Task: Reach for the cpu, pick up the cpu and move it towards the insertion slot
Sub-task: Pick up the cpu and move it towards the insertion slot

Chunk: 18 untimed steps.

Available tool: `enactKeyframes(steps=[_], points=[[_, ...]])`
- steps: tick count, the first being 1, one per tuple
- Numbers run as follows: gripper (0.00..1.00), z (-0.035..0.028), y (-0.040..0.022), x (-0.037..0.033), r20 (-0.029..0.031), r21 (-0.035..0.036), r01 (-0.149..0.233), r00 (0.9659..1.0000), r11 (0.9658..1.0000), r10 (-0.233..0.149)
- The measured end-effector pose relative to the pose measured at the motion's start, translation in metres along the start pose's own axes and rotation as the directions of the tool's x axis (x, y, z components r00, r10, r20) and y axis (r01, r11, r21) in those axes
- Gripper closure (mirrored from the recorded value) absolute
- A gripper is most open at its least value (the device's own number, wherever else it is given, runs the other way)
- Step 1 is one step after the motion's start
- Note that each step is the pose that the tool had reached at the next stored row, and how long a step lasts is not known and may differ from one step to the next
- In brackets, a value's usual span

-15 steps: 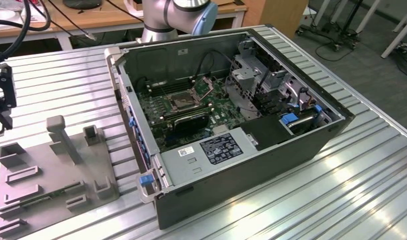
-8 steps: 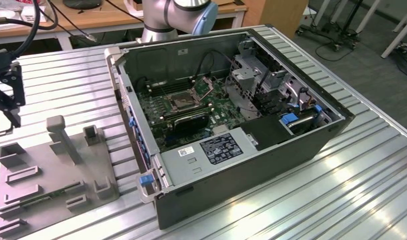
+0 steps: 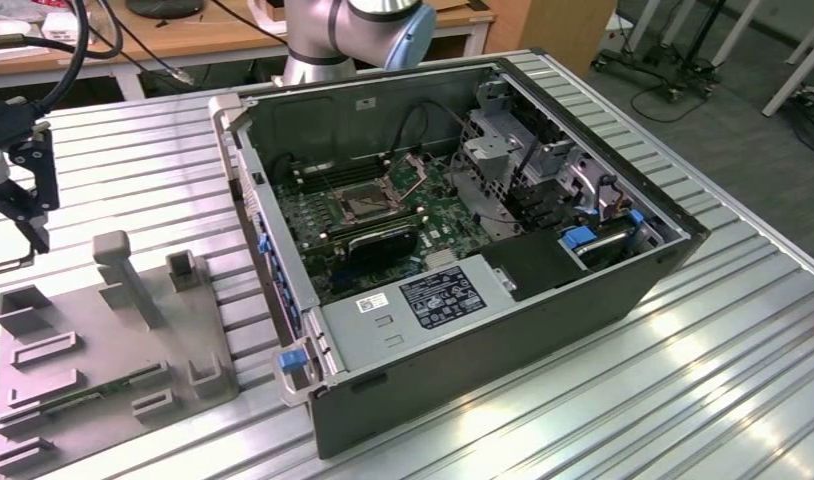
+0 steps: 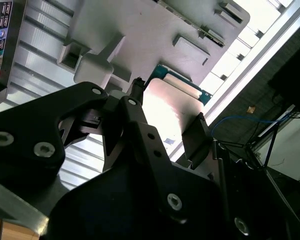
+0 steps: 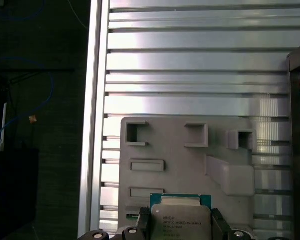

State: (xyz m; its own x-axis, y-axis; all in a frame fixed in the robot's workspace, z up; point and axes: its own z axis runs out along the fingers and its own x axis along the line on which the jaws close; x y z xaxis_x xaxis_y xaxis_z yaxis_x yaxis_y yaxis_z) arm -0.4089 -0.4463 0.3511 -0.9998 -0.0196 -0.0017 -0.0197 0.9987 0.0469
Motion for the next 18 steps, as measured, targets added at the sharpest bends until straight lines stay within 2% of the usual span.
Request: enactKeyframes(steps=[10, 13, 18], points=[[0.45, -0.0009, 0.0002, -0.0003, -0.0001, 0.0001, 0.0, 1.0, 1.0, 0.0], [0.45, -0.001, 0.0001, -0.0003, -0.0001, 0.0093, 0.0, 1.0, 1.0, 0.0], [0.45, -0.001, 0.0002, -0.0004, -0.0002, 0.0101, 0.0, 1.0, 0.9999, 0.0]])
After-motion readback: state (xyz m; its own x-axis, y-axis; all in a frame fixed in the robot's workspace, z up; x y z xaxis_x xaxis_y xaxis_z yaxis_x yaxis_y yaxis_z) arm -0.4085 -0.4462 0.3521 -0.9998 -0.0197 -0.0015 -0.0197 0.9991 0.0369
